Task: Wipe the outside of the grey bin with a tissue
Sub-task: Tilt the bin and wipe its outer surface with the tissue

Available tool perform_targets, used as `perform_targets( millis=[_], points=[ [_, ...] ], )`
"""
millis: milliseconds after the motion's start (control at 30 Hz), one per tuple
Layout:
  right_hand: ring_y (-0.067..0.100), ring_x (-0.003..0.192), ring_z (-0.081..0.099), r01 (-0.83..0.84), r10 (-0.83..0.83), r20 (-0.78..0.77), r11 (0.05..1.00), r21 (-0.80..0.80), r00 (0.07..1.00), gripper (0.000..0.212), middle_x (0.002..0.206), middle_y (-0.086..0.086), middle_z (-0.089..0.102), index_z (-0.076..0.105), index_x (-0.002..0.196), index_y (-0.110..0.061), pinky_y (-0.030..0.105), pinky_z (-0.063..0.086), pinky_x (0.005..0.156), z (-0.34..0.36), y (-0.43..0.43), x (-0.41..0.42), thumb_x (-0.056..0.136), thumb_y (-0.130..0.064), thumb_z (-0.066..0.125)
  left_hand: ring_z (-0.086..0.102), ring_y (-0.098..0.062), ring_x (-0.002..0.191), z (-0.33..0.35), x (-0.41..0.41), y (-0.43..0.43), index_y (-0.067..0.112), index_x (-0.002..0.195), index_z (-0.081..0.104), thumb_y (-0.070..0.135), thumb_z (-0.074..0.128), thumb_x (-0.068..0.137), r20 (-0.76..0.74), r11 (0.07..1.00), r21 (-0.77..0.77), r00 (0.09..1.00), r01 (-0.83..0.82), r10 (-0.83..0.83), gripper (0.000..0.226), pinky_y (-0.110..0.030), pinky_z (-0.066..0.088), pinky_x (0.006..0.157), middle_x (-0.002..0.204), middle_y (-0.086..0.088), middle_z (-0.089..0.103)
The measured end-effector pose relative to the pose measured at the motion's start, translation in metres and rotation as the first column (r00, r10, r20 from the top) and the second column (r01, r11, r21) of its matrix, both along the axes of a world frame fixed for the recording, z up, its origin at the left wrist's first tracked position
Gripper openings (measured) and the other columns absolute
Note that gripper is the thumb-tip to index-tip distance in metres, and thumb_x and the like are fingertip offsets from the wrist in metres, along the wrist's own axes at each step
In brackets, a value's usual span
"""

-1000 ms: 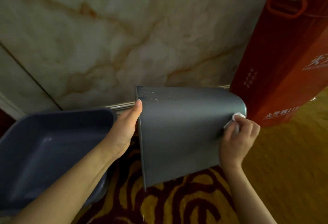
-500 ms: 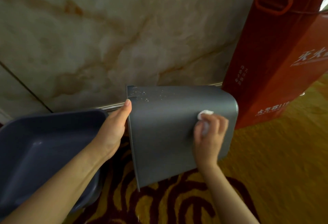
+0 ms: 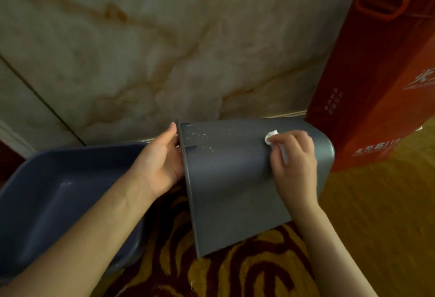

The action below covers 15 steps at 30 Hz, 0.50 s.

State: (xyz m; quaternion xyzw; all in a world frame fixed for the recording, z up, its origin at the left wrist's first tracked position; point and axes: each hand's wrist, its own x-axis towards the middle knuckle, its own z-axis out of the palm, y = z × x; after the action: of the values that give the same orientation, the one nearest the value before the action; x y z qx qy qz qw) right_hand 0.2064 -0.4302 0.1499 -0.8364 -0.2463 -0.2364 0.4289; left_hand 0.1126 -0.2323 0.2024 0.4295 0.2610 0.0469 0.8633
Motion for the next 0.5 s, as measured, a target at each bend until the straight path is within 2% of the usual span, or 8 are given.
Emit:
perform_targets(
  millis=[67, 167, 267, 333, 400, 500],
  points=[
    [0.020, 0.090, 0.050, -0.019, 0.019, -0.063, 1.000, -0.004, 0.998, 0.013, 0.096, 0.006, 0.056, 0.064, 0.092, -0.008, 0.018, 0.030, 0.075, 0.008, 0.003, -0.001, 0.084, 0.001, 0.060, 0.073, -0.021, 0.075, 0.004, 0.005, 0.000, 0.009, 0.117, 0.057, 0.035, 0.036, 0.095, -0.026, 1.000, 0.003, 1.000, -0.007, 0.007, 0.040, -0.032, 0.058, 0.054, 0.086, -0.009, 0.075],
    [0.023, 0.094, 0.055, -0.037, 0.039, -0.169, 0.999, 0.015, 0.985, 0.012, 0.095, -0.002, 0.053, 0.066, 0.090, -0.011, 0.025, 0.036, 0.077, 0.014, -0.003, -0.003, 0.085, -0.002, 0.060, 0.070, -0.020, 0.065, 0.006, 0.013, -0.006, 0.006, 0.108, 0.059, 0.024, 0.039, 0.096, -0.117, 0.997, 0.051, 0.991, -0.059, 0.065, 0.030, -0.031, 0.055, 0.046, 0.077, -0.009, 0.073],
    [0.022, 0.095, 0.056, -0.003, 0.002, -0.194, 1.000, -0.006, 0.981, 0.012, 0.098, 0.002, 0.057, 0.066, 0.092, -0.010, 0.023, 0.037, 0.076, 0.020, -0.004, -0.011, 0.085, -0.001, 0.059, 0.064, -0.021, 0.071, 0.005, 0.017, -0.012, 0.005, 0.110, 0.057, 0.018, 0.043, 0.095, -0.171, 0.988, 0.084, 0.975, -0.128, 0.141, 0.025, -0.033, 0.051, 0.047, 0.085, -0.010, 0.067],
    [0.018, 0.091, 0.058, 0.015, -0.001, -0.171, 0.997, 0.080, 0.985, 0.012, 0.095, 0.003, 0.059, 0.066, 0.091, -0.009, 0.019, 0.039, 0.076, 0.029, 0.002, -0.023, 0.084, 0.000, 0.060, 0.064, -0.022, 0.073, 0.004, 0.016, -0.015, 0.006, 0.109, 0.058, 0.019, 0.044, 0.094, -0.136, 0.985, 0.088, 0.978, -0.149, 0.160, 0.023, -0.036, 0.051, 0.050, 0.087, -0.010, 0.066],
    [0.012, 0.085, 0.055, -0.053, 0.068, -0.114, 0.990, 0.132, 0.991, 0.013, 0.092, 0.002, 0.059, 0.065, 0.091, -0.011, 0.011, 0.037, 0.074, 0.039, 0.018, -0.039, 0.083, -0.001, 0.061, 0.066, -0.023, 0.074, 0.002, 0.015, -0.017, 0.009, 0.104, 0.059, 0.018, 0.043, 0.095, -0.057, 0.982, 0.132, 0.988, -0.133, 0.141, 0.021, -0.038, 0.053, 0.057, 0.086, -0.009, 0.068],
    [0.008, 0.088, 0.052, -0.290, 0.296, -0.112, 0.955, 0.065, 0.949, 0.014, 0.096, 0.000, 0.056, 0.064, 0.097, -0.015, 0.008, 0.038, 0.077, 0.047, 0.056, -0.072, 0.086, -0.007, 0.059, 0.064, -0.014, 0.057, -0.001, 0.008, -0.017, 0.014, 0.083, 0.058, 0.016, 0.041, 0.095, 0.101, 0.979, 0.165, 0.990, -0.117, 0.101, 0.021, -0.024, 0.054, 0.053, 0.069, -0.007, 0.062]
  ],
)
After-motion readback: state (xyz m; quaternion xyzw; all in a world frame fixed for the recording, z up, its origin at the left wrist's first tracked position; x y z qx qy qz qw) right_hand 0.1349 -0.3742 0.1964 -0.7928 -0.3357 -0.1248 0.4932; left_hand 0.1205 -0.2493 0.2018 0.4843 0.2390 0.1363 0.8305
